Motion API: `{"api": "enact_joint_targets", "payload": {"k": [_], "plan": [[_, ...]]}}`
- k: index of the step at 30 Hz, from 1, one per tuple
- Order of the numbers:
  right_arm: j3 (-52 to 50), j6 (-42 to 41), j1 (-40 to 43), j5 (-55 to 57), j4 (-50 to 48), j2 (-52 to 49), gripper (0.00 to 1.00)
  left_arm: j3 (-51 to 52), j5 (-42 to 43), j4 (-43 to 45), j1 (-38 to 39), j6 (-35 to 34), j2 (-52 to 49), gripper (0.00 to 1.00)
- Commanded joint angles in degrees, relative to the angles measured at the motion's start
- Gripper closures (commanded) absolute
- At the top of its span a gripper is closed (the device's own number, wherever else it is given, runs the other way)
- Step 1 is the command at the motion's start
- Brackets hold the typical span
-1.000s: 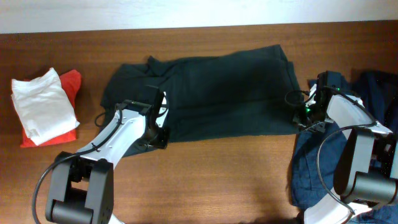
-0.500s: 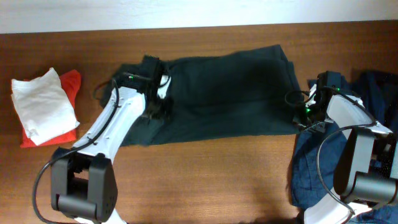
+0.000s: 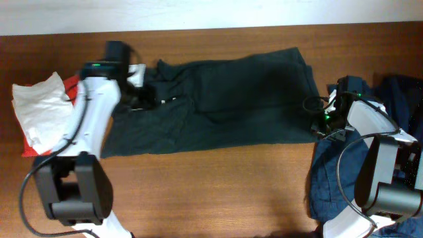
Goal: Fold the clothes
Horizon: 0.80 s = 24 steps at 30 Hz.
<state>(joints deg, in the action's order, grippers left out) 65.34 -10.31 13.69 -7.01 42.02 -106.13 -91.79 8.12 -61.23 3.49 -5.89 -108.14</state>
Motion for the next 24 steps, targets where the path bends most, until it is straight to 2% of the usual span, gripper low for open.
{"api": "enact_joint_targets", "payload": {"k": [1,2,4,7,9,11,15,18,19,20,21,22,24], "plan": [[-0.3,0.5,0.1,0.1,0.9,-0.1,0.76,0.1,-1.6,-8.4,-10.3,-5.4,1.3,0.23],[-0.3,0.5,0.1,0.1,1.7,-0.1,0.75,0.9,-1.6,-10.4,-13.3,-5.4,1.2,0.16],[-0.3,0.4,0.1,0.1,3.8,-0.1,0.75,5.9,-2.1,-9.7,-16.8,-5.1,1.2,0.15],[-0.3,0.5,0.1,0.1,6.3,-0.1,0.75,16.6,-7.6,-1.5,-17.0,-4.7,1.2,0.16],[-0.3,0.5,0.1,0.1,6.9,-0.1,0.75,20.2,-9.5,3.2,-17.0,-4.8,1.1,0.17],[-0.3,0.5,0.2,0.1,6.9,-0.1,0.75,24.4,-9.4,8.4,-17.0,-4.8,1.1,0.23],[-0.3,0.5,0.2,0.1,6.7,-0.1,0.75,26.8,-9.0,11.1,-17.0,-4.8,1.1,0.45],[-0.3,0.5,0.2,0.2,6.6,-0.1,0.75,26.8,-10.6,11.5,-17.0,-4.8,1.1,0.85],[-0.3,0.5,0.2,0.2,6.5,-0.1,0.75,26.8,-11.1,11.3,-17.0,-4.8,1.1,0.88],[-0.3,0.4,0.2,0.1,6.5,-0.1,0.76,26.8,-11.7,10.8,-17.0,-4.8,1.1,0.96],[-0.3,0.4,0.2,0.1,6.9,-0.1,0.82,26.8,-13.2,9.5,-17.1,-4.8,1.1,1.00],[-0.3,0.4,0.2,0.1,7.5,-0.1,0.96,26.8,-15.0,7.5,-17.4,-5.4,1.1,1.00],[-0.3,0.2,0.2,0.1,9.1,-0.1,0.96,26.8,-16.4,3.6,-19.1,-5.7,1.1,1.00]]}}
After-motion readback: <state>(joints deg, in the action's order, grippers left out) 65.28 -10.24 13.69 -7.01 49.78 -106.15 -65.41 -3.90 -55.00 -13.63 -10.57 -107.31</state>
